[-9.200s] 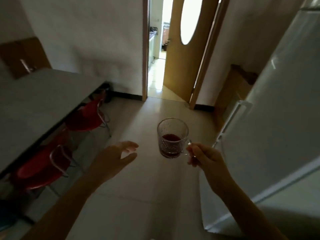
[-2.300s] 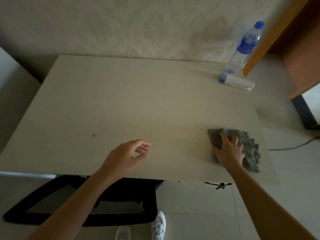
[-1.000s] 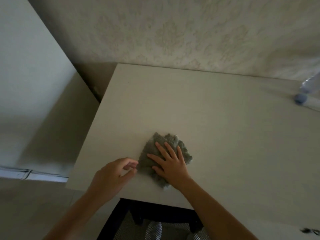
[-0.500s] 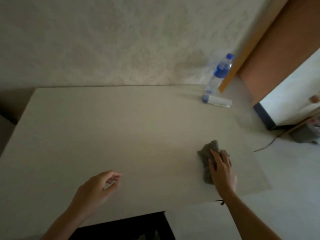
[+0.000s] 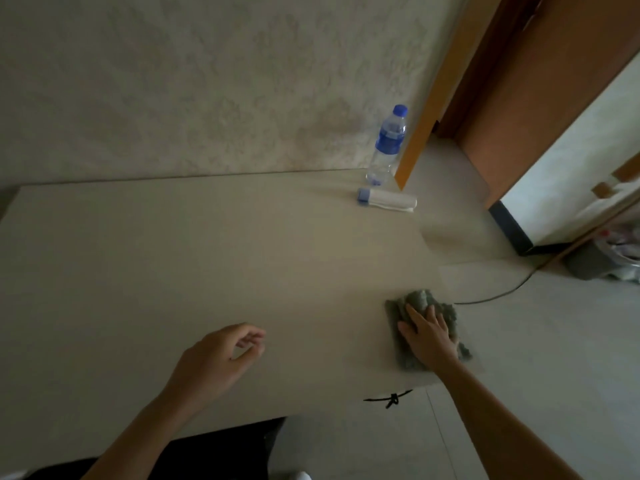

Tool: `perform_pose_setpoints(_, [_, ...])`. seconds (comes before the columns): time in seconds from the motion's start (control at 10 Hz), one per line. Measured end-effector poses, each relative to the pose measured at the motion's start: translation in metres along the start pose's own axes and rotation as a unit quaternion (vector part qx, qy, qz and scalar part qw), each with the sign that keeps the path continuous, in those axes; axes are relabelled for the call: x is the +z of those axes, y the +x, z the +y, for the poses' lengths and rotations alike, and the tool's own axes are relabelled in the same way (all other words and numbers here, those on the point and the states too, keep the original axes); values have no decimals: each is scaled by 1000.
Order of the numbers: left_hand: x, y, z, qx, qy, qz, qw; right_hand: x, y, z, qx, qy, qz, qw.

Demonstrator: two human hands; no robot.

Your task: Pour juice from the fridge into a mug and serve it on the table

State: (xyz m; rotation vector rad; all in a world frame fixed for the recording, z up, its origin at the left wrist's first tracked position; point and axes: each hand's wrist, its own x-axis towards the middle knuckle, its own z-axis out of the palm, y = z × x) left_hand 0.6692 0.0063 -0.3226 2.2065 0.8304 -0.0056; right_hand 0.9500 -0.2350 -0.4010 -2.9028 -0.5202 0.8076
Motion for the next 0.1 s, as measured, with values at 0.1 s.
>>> perform_pose_setpoints(0.1, [-6, -1, 17, 22, -10, 7, 1000, -22, -6, -18, -78, 39, 74, 993])
